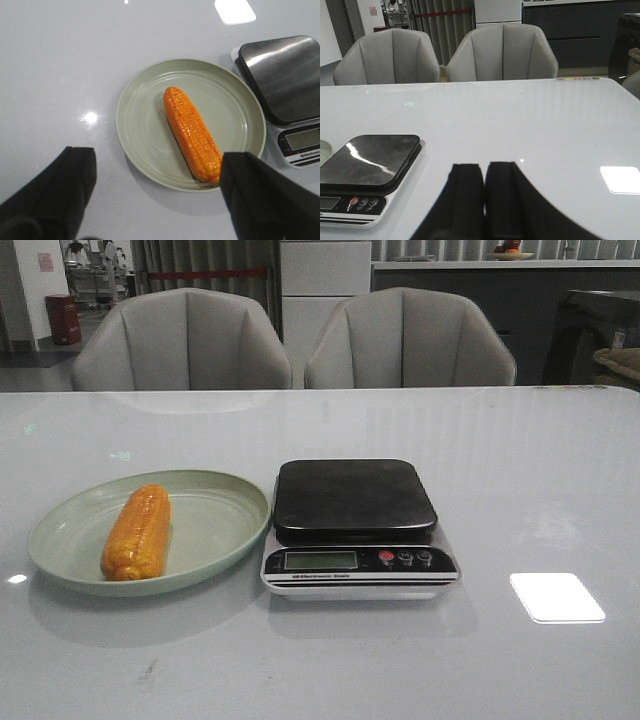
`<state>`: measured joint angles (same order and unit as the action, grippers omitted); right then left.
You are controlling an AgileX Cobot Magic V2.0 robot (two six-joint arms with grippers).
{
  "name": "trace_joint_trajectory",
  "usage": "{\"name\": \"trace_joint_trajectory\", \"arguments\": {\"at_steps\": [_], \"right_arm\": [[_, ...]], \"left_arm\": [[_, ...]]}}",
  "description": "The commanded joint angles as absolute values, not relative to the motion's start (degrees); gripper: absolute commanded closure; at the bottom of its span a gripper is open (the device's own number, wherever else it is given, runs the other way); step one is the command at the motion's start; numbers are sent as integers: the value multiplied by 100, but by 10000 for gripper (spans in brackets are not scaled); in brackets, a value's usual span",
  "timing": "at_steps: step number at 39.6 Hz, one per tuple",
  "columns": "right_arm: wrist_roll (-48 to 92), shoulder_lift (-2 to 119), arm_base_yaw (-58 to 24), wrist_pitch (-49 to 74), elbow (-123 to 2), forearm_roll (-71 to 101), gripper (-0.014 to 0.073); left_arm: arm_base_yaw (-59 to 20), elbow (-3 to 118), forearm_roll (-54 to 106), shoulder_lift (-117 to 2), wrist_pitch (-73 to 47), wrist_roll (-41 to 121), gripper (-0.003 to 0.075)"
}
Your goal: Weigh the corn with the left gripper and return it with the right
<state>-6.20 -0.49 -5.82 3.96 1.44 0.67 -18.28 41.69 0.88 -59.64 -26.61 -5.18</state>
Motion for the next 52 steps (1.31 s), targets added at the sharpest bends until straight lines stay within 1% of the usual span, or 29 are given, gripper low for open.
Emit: {"name": "trace_joint_trajectory", "arguments": {"at_steps": [1, 8, 20, 32, 39, 41, 43, 46, 50, 52], "right_arm": [[-565, -166, -589, -53, 208, 62, 438], [-565, -166, -589, -53, 208, 62, 438], [-565, -166, -589, -53, 208, 62, 438], [-565, -166, -589, -53, 208, 62, 438], [-565, -166, -589, -53, 208, 62, 438], [-565, -166, -589, -53, 208, 62, 438], [-565, -166, -589, -53, 208, 62, 438], [-565, -166, -589, -53, 208, 62, 438], [-565, -166, -589, -53, 208, 62, 438], [-565, -166, -589, -53, 208, 62, 438]], "left_arm": [[-1947, 4683, 173, -6520, -2489, -564, 186], [-2165, 5275, 289, -7682, -2824, -572, 183], [-2378, 5773, 768, -9048, -2863, -572, 175], [-2378, 5941, 1155, -9792, -2969, -572, 178], [-2378, 5955, 1455, -9947, -2910, -572, 182], [-2378, 5955, 1465, -9947, -2887, -572, 203], [-2378, 5968, 1464, -9947, -2875, -572, 249], [-2378, 6019, 1484, -9947, -2861, -572, 348], [-2378, 6161, 1789, -9947, -2883, -572, 498], [-2378, 6248, 1930, -9947, -2899, -572, 549]]}}
